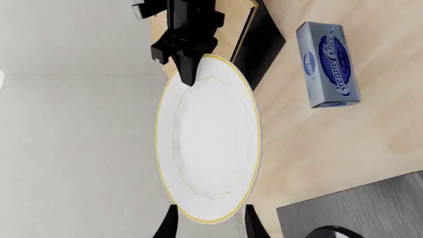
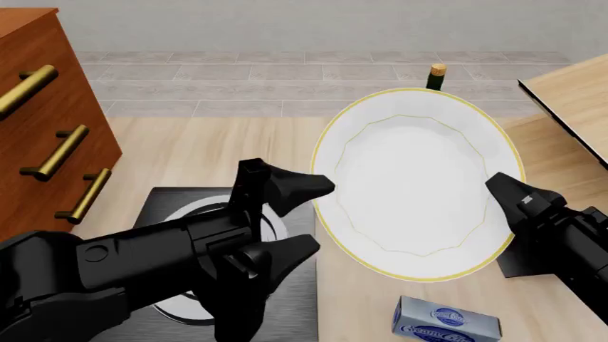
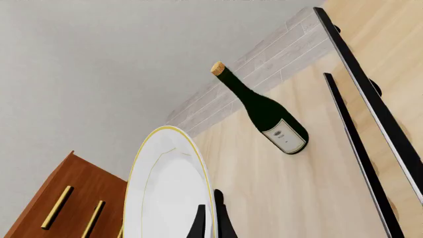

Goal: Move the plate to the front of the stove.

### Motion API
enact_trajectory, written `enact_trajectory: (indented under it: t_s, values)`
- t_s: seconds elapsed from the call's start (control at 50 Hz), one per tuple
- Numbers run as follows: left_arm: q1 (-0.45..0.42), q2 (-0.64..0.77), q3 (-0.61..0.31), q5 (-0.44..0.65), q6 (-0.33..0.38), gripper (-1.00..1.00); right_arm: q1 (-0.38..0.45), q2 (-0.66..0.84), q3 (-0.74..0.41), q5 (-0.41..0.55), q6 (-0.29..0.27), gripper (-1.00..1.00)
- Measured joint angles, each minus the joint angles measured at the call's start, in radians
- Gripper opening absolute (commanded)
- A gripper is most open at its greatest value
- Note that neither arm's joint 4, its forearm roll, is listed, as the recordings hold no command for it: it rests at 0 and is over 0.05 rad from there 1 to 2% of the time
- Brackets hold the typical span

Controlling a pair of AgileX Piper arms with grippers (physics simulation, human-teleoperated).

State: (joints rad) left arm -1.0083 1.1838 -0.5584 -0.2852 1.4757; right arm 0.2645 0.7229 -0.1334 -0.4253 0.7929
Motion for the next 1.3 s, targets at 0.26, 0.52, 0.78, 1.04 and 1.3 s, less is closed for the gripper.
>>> enact_trajectory:
  t_s: [0.26, 0.52, 0.78, 1.04, 1.3]
  values:
    - [0.017, -0.103, 0.024, 0.03, -0.021, 1.0, -0.006, -0.023, -0.011, 0.023, 0.003, -1.0]
    - [0.046, -0.214, 0.03, 0.075, -0.092, 1.0, -0.021, -0.021, -0.024, 0.025, 0.006, -1.0]
    - [0.075, -0.331, 0.029, 0.119, -0.18, 1.0, -0.026, 0.037, -0.062, 0.003, 0.003, -1.0]
    - [0.096, -0.467, 0.018, 0.187, -0.27, 1.0, -0.002, 0.139, -0.14, -0.009, -0.014, -1.0]
    - [0.133, -0.614, 0.007, 0.26, -0.363, 1.0, 0.025, 0.278, -0.265, 0.001, -0.041, -1.0]
